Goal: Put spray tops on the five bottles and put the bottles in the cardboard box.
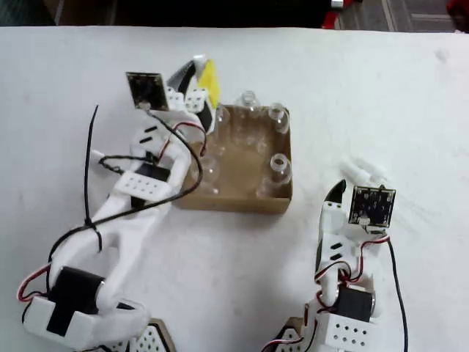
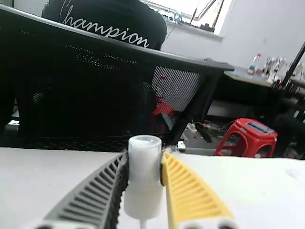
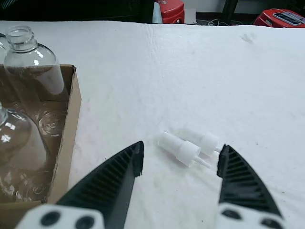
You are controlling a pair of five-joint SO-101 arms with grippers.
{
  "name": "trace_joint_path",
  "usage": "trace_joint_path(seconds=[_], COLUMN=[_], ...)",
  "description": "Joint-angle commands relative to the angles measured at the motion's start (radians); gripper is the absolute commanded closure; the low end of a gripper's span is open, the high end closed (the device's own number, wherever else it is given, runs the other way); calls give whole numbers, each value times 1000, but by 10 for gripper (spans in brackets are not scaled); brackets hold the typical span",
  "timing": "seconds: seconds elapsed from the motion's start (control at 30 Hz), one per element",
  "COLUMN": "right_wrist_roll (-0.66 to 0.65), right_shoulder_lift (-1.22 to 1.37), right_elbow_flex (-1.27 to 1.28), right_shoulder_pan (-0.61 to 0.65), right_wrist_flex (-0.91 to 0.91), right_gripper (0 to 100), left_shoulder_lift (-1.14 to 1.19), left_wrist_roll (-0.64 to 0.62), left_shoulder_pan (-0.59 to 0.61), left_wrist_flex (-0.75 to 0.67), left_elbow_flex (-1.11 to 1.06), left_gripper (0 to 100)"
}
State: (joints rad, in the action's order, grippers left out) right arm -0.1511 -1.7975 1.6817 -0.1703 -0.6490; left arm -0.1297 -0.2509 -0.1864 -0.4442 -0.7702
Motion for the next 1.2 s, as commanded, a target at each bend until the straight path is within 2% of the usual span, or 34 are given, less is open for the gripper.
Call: trace_joint_path(seconds=[0.0,0.13,0.2,0.63,0.87,0.97,1.17], right_wrist_roll=[-11,-11,-11,-12,-12,-12,-12], right_shoulder_lift=[-1,-1,-1,-1,-1,-1,-1], right_elbow_flex=[9,9,9,9,9,9,9], right_shoulder_pan=[5,5,5,5,5,5,7], right_wrist_flex=[22,22,22,22,22,22,22], right_gripper=[769,769,769,769,769,769,769], left_shoulder_lift=[-58,-51,-50,-50,-53,-56,-87], left_wrist_roll=[204,219,219,210,209,206,123], left_shoulder_pan=[-39,-70,-77,-67,-67,-56,-21], left_wrist_flex=[-160,-470,-539,-488,-488,-488,-493], left_elbow_flex=[-81,-249,-298,-333,-365,-364,-358], left_gripper=[980,980,980,976,775,785,827])
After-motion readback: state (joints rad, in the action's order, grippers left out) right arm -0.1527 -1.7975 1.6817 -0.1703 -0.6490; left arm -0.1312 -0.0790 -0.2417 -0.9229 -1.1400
